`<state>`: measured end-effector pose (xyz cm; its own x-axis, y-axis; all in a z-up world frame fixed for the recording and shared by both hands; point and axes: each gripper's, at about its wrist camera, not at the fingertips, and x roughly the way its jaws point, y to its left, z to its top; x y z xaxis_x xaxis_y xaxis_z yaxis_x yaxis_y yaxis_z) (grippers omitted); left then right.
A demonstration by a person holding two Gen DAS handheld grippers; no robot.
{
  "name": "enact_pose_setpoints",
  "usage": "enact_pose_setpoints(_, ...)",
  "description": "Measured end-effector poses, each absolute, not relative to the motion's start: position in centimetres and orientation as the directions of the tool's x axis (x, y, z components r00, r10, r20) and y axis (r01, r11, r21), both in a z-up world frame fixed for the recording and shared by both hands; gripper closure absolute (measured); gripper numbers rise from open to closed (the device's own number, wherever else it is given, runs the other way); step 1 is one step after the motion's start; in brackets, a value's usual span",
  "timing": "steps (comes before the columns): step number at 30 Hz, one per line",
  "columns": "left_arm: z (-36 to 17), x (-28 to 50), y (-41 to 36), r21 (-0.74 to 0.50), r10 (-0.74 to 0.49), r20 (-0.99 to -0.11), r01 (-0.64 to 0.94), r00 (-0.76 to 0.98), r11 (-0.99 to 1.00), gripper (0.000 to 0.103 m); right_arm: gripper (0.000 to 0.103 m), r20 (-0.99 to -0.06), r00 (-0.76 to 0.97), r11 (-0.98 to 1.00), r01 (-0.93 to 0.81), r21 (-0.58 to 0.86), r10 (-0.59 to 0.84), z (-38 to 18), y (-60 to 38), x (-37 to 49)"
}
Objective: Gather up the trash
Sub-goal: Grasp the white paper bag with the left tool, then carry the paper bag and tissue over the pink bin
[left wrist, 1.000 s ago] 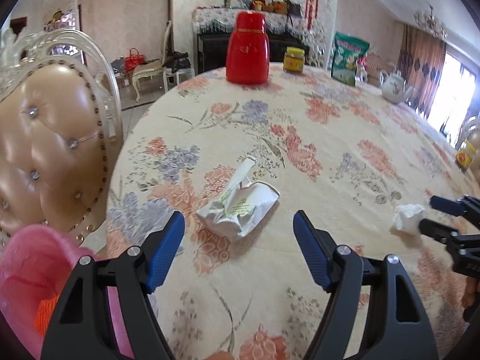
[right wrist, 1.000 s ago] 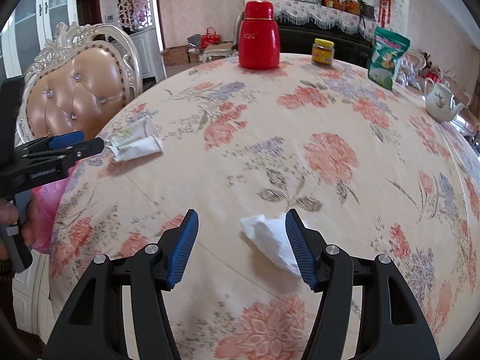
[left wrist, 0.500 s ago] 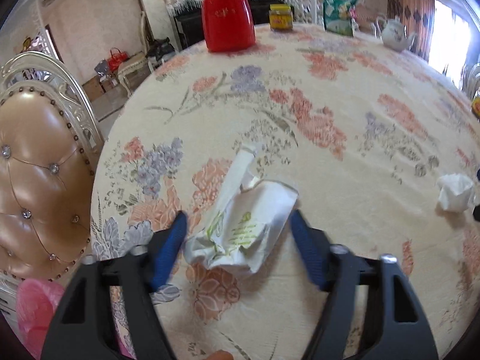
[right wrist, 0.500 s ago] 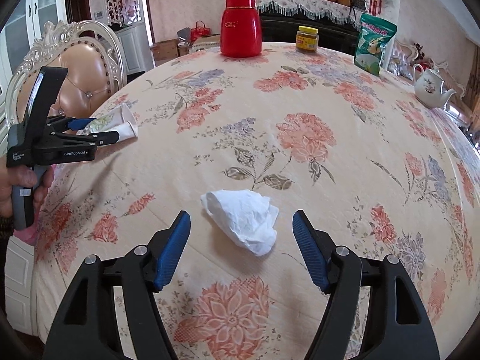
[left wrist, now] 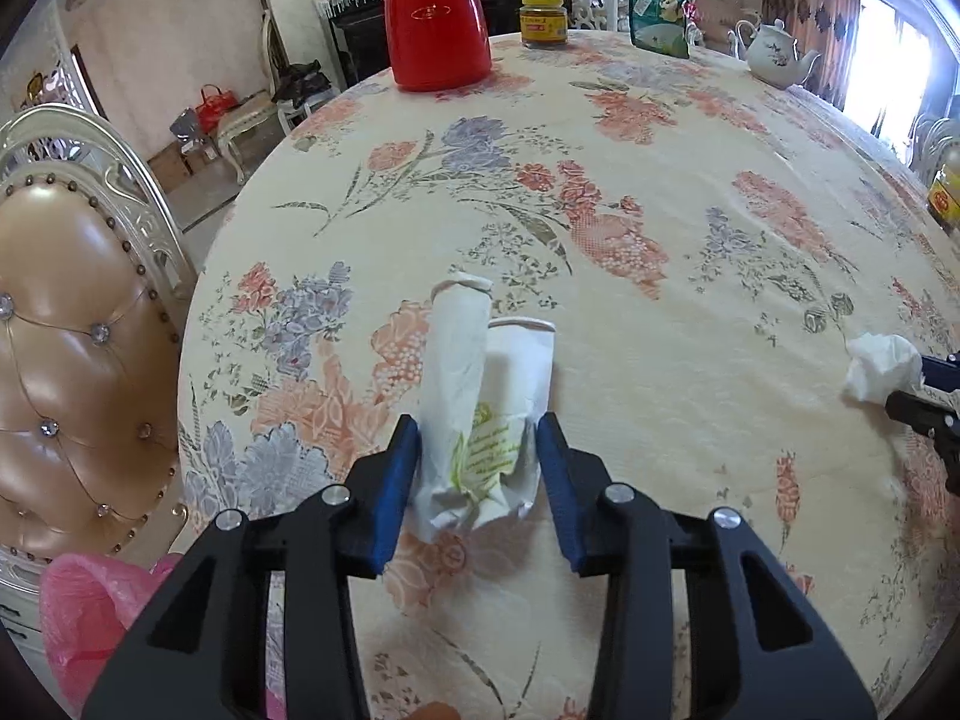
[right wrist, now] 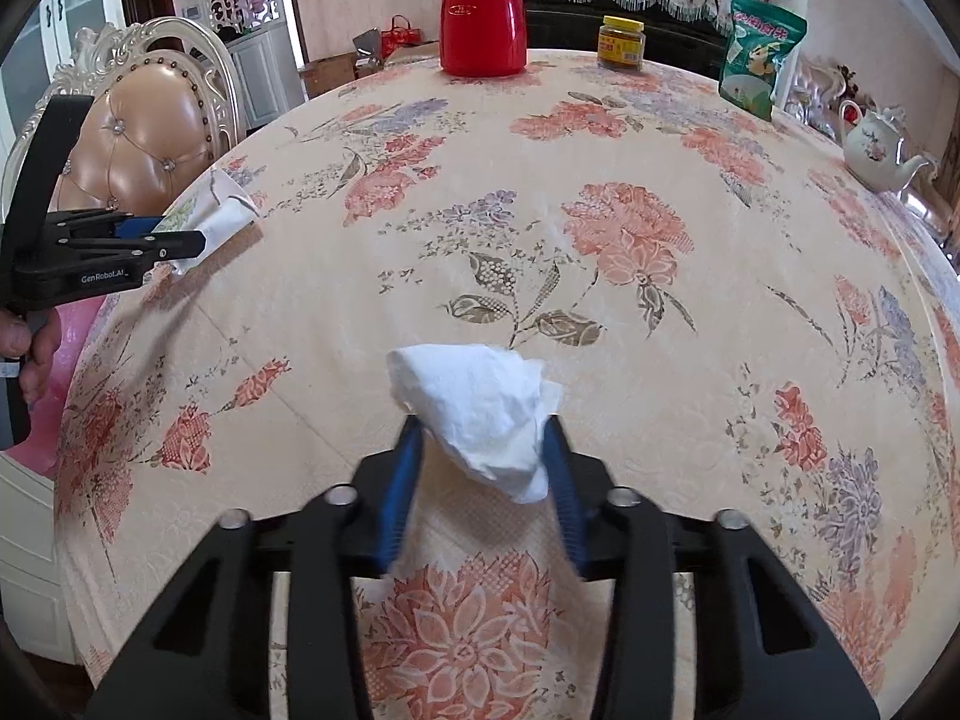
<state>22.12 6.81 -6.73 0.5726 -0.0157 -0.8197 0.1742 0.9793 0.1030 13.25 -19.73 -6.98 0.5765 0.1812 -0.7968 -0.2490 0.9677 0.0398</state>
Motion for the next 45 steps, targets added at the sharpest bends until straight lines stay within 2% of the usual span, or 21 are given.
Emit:
enact_pose_setpoints(5,-6.3,21.2,7.1,0.039,-0.069,-0.813,0.172,0.578,0.984,0.064,0.079,-0.788,0.585,0.964,-0.262,0.041,0.192,-6.5,-19.5,13.1)
enact_pose_setpoints(18,-2.8,16.6,7.5,-0.042,-0.134,-0.727,0.152,0.673,0.988,0.064,0.079,-0.738,0.636,0.958,-0.281,0.05,0.225,-3.6,-17.8,12.4)
enact_pose_setpoints(33,0.6,11.9,8.8,-0.049,-0.125,-0.667,0.124,0.735,0.991,0.064,0.079,-0.685,0.671,0.935,-0.353,0.041,0.284,-0.2,-13.8,11.2)
enact_pose_setpoints(45,2.6,8.5,12.3,-0.049,-0.072,-0.633,0.053,0.77,0.997,0.064,0.079,-0.656,0.676,0.907,-0.419,0.032,0.336,1.8,-9.6,10.7)
